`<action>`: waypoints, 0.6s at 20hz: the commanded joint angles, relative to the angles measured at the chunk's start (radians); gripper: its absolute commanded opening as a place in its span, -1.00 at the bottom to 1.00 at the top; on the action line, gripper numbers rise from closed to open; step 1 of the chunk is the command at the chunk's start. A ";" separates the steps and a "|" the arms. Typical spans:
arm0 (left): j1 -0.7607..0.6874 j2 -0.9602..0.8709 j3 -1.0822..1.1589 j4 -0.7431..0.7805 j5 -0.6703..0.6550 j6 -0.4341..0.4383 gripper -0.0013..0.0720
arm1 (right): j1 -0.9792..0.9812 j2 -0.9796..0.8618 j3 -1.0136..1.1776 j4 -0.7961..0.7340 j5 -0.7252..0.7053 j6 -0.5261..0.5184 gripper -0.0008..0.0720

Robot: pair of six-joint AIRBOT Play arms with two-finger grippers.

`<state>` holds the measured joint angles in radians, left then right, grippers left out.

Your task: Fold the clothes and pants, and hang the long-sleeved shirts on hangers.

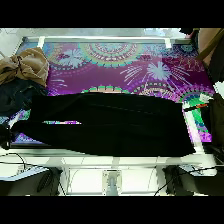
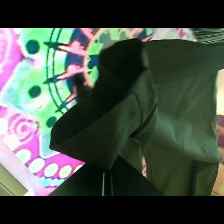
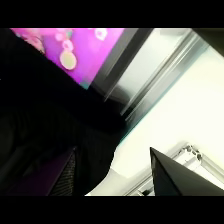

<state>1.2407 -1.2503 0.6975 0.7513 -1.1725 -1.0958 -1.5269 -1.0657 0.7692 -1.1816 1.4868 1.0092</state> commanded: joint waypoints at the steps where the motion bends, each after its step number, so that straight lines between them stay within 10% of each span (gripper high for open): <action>1: -0.001 0.068 0.001 0.000 -0.002 -0.027 -0.95 | 0.000 -0.104 0.001 -0.010 -0.011 0.003 0.40; 12: -0.001 0.116 0.001 0.000 -0.002 -0.087 -0.94 | 0.001 -0.233 -0.013 0.026 0.020 -0.017 0.33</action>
<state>1.2400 -1.1385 0.6975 0.7513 -1.1744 -1.1755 -1.5269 -1.2865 0.7662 -1.1591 1.5024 0.9977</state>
